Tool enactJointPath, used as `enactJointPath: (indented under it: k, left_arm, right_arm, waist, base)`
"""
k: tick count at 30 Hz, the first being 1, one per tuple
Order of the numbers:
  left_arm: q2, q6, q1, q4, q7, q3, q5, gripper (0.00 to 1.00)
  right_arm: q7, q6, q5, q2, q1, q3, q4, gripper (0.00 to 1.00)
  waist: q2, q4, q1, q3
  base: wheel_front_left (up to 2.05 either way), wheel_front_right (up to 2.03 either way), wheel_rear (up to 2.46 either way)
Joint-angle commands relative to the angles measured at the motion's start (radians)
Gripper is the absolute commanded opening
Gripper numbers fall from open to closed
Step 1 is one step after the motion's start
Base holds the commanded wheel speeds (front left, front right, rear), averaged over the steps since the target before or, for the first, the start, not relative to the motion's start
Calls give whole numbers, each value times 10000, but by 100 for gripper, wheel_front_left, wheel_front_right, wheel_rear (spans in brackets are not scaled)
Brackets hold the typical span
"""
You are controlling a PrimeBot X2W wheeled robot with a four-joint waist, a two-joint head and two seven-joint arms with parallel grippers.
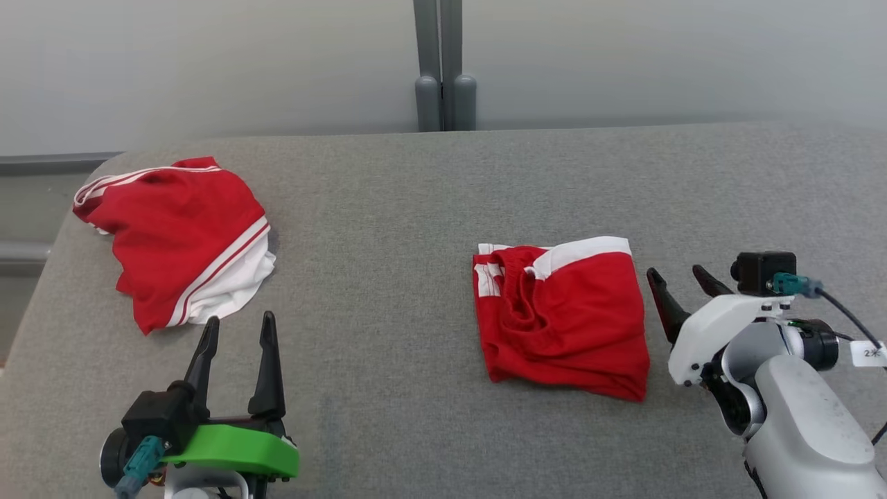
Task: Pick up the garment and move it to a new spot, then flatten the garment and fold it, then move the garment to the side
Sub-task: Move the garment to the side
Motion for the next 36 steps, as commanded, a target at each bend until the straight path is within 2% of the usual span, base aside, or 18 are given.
enactJointPath:
  k: [1,5,9,13,18,19,20,21,27,36]
  left_arm:
    - [6,24,-181,21,-33,-20,-156,100]
    - [7,36,-335,75,-33,-128,-144,100]
    - [9,27,-418,160,-33,-162,-153,100]
    - [7,-6,-484,208,-32,-78,-34,100]
    - [7,-29,-526,239,-32,-63,26,100]
    - [7,-42,-525,258,-32,-93,22,100]
    - [7,-53,-529,261,-32,-113,23,100]
    - [7,-71,-536,271,-32,-140,25,100]
    - [6,-153,-580,169,-32,-280,-86,100]
    - [8,-238,-793,148,-32,-890,41,100]
  right_arm:
    - [455,5,295,43,-258,-145,350,100]
    - [1482,5,701,89,-708,-510,1224,100]
    - [2034,5,1066,296,-909,-763,1924,100]
    - [2205,5,1396,467,-950,-766,2330,100]
    - [1921,5,1663,464,-935,-580,2591,100]
    - [1803,5,1722,457,-957,-553,2620,80]
    - [1696,5,1758,443,-996,-520,2619,45]
    - [1564,5,1808,414,-1048,-488,2614,0]
    - [975,5,2002,215,-1238,-164,2555,0]
    - [543,5,2333,-131,-1312,250,2282,0]
  waist:
    - [0,415,0,330]
    - [0,751,0,570]
    - [0,983,0,692]
    - [0,1063,0,717]
    - [0,999,0,704]
    - [0,958,0,696]
    - [0,912,0,693]
    - [0,850,0,680]
    - [0,171,0,504]
    - [0,-1636,0,336]
  base:
    - [0,0,0]
    - [0,0,0]
    - [0,0,0]
    - [0,0,0]
    - [0,0,0]
    - [0,0,0]
    - [0,0,0]
    - [0,0,0]
    - [0,0,0]
    - [0,0,0]
